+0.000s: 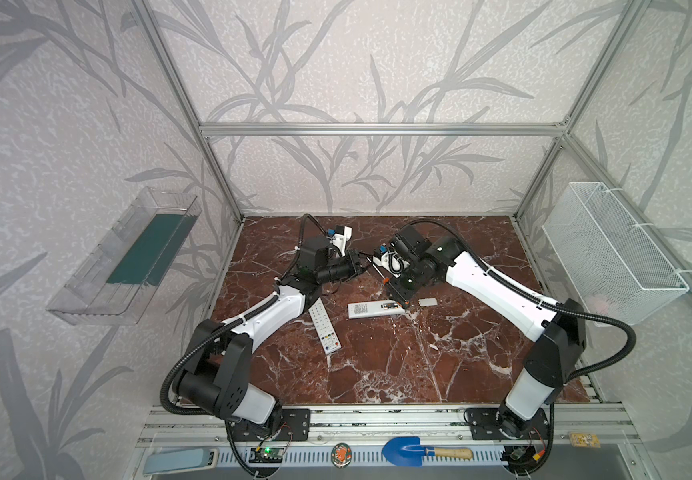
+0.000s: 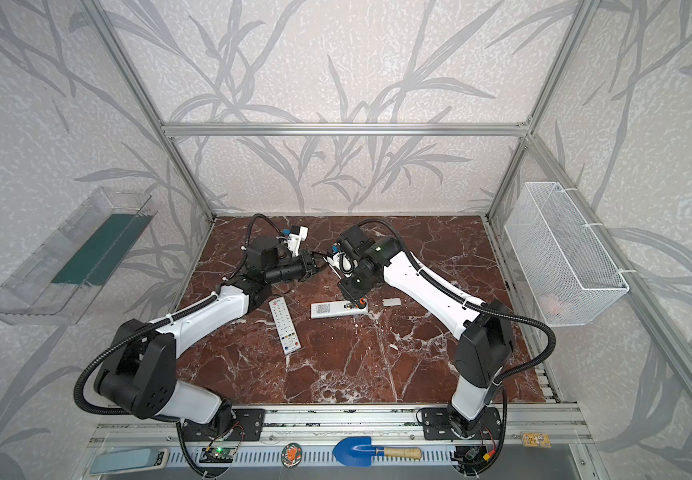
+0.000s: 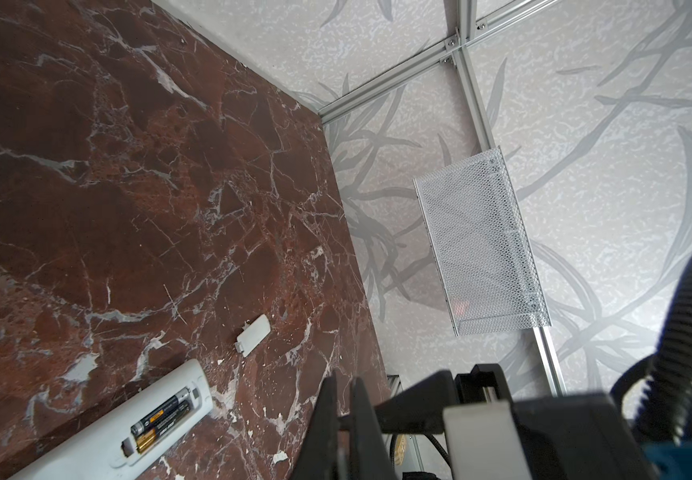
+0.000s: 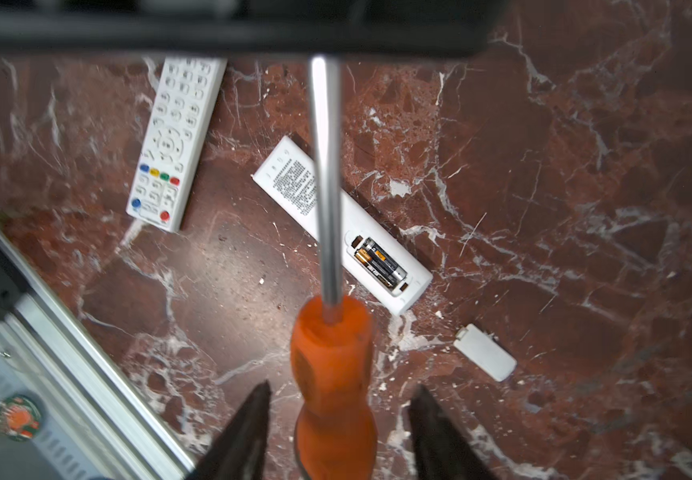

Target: Unload the batteries from the remote control

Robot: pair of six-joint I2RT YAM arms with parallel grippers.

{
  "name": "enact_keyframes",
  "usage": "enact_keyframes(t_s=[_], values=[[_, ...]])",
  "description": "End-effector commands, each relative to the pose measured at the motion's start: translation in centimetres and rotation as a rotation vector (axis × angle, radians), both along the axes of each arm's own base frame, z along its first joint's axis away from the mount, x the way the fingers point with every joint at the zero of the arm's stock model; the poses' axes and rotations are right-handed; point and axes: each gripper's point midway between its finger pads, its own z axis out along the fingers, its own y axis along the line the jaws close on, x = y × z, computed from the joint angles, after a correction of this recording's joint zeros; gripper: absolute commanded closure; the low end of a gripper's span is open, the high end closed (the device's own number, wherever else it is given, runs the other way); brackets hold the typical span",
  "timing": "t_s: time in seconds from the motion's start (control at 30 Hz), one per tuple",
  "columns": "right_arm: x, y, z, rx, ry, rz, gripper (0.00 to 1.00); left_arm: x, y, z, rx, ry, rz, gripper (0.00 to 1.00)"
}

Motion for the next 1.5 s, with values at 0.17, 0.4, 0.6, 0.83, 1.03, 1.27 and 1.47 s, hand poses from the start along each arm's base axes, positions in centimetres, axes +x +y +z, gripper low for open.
enact_keyframes(t_s=[0.17, 0.4, 0.6, 0.83, 1.03, 1.27, 1.47], values=[[3.0, -3.7, 6.9, 0.531, 0.084, -0.309, 0.1, 2.6, 2.2, 3.5, -0.165, -0.003, 0.154, 1.0], [5.2, -4.9, 10.2, 0.926, 0.167, -0.373, 0.01, 5.5, 4.5, 4.2, -0.348, 0.169, 0.384, 1.0], [6.7, -3.0, 10.2, 1.07, 0.305, -0.371, 0.01, 6.8, 4.0, 5.4, -0.497, 0.189, 0.379, 1.0], [8.5, -1.2, 10.6, 1.135, 0.33, -0.355, 0.05, 6.8, 3.7, 5.6, -0.504, 0.19, 0.374, 1.0], [9.0, 0.4, 10.3, 1.146, 0.356, -0.345, 0.14, 6.7, 3.9, 5.5, -0.525, 0.187, 0.382, 1.0], [9.2, 1.3, 10.3, 1.163, 0.359, -0.339, 0.27, 6.7, 3.9, 5.3, -0.534, 0.193, 0.372, 1.0], [9.2, 1.2, 10.4, 1.17, 0.343, -0.349, 0.39, 6.6, 4.0, 4.9, -0.53, 0.205, 0.37, 1.0]])
